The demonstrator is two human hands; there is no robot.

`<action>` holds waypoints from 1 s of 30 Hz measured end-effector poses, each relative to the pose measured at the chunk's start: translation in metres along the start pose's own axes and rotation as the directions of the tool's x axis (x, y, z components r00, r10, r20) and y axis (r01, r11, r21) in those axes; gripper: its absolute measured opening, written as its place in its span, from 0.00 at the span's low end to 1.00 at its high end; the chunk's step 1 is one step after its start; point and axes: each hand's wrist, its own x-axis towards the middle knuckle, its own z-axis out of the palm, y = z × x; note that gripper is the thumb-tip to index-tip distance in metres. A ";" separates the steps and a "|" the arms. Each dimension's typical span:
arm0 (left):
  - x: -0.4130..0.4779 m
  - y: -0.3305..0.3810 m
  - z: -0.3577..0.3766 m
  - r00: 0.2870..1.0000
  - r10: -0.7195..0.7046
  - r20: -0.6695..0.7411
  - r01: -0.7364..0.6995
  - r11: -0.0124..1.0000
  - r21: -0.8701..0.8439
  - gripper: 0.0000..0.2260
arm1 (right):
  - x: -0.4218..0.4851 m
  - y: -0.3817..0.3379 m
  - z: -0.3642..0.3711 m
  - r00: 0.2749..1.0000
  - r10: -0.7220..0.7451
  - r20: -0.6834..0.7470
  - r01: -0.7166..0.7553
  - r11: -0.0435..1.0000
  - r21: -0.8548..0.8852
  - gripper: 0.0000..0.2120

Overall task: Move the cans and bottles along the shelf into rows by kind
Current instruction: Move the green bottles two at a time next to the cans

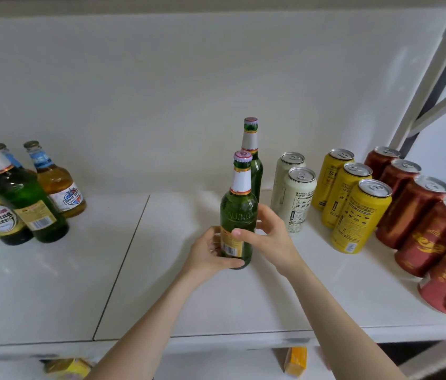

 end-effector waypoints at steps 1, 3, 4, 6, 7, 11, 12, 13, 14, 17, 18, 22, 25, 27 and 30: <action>-0.002 0.000 0.004 1.000 -0.004 0.005 0.004 1.000 -0.003 0.33 | -0.003 0.000 -0.004 1.000 0.006 -0.007 -0.006 1.000 0.004 0.24; -0.005 0.001 0.012 1.000 -0.008 0.017 0.008 1.000 -0.011 0.32 | -0.009 0.001 -0.010 1.000 0.014 -0.014 -0.014 1.000 0.009 0.24; -0.006 0.002 0.016 1.000 -0.011 0.021 0.011 1.000 -0.016 0.32 | -0.011 0.001 -0.013 1.000 0.016 -0.013 -0.016 1.000 0.011 0.24; -0.006 0.004 0.022 0.999 -0.016 0.029 0.017 1.000 -0.023 0.31 | -0.013 0.001 -0.019 1.000 0.019 -0.016 -0.018 1.000 0.019 0.24; -0.006 0.005 0.024 0.999 -0.017 0.032 0.018 1.000 -0.023 0.31 | -0.014 0.001 -0.021 1.000 0.017 -0.018 -0.017 1.000 0.021 0.24; -0.001 0.008 0.030 0.999 -0.022 0.039 0.023 1.000 -0.016 0.30 | -0.010 0.002 -0.027 1.000 0.013 -0.023 -0.013 1.000 0.026 0.25; 0.001 0.008 0.031 0.999 -0.022 0.041 0.023 1.000 -0.014 0.30 | -0.008 0.003 -0.028 1.000 0.017 -0.025 -0.016 0.999 0.035 0.25; 0.003 0.009 0.032 0.999 -0.021 0.043 0.022 1.000 -0.012 0.30 | -0.005 0.003 -0.029 0.999 0.020 -0.027 -0.019 0.999 0.041 0.25; 0.006 0.010 0.033 0.999 -0.021 0.044 0.021 1.000 -0.009 0.30 | -0.003 0.003 -0.029 0.999 0.022 -0.030 -0.021 0.999 0.046 0.26; 0.015 0.014 0.035 0.998 -0.024 0.053 0.024 1.000 -0.002 0.30 | 0.006 0.005 -0.031 0.999 0.027 -0.035 -0.025 0.997 0.066 0.26; 0.018 0.016 0.035 0.998 -0.025 0.057 0.025 1.000 -0.001 0.30 | 0.009 0.005 -0.032 0.999 0.029 -0.035 -0.026 0.997 0.075 0.26; 0.030 0.018 0.036 0.998 -0.028 0.060 0.028 1.000 -0.011 0.29 | 0.022 0.009 -0.033 0.998 0.035 -0.045 -0.031 0.995 0.091 0.26; 0.036 0.020 0.035 0.999 -0.031 0.045 0.032 0.999 -0.028 0.31 | 0.030 0.013 -0.031 0.998 0.039 -0.055 -0.034 0.995 0.098 0.25; 0.041 0.020 0.034 0.999 -0.032 0.037 0.033 0.999 -0.033 0.31 | 0.034 0.014 -0.030 0.997 0.045 -0.060 -0.039 0.995 0.095 0.25; 0.047 0.020 0.034 0.999 -0.035 0.025 0.036 0.999 -0.037 0.31 | 0.040 0.017 -0.028 0.996 0.047 -0.070 -0.041 0.995 0.088 0.26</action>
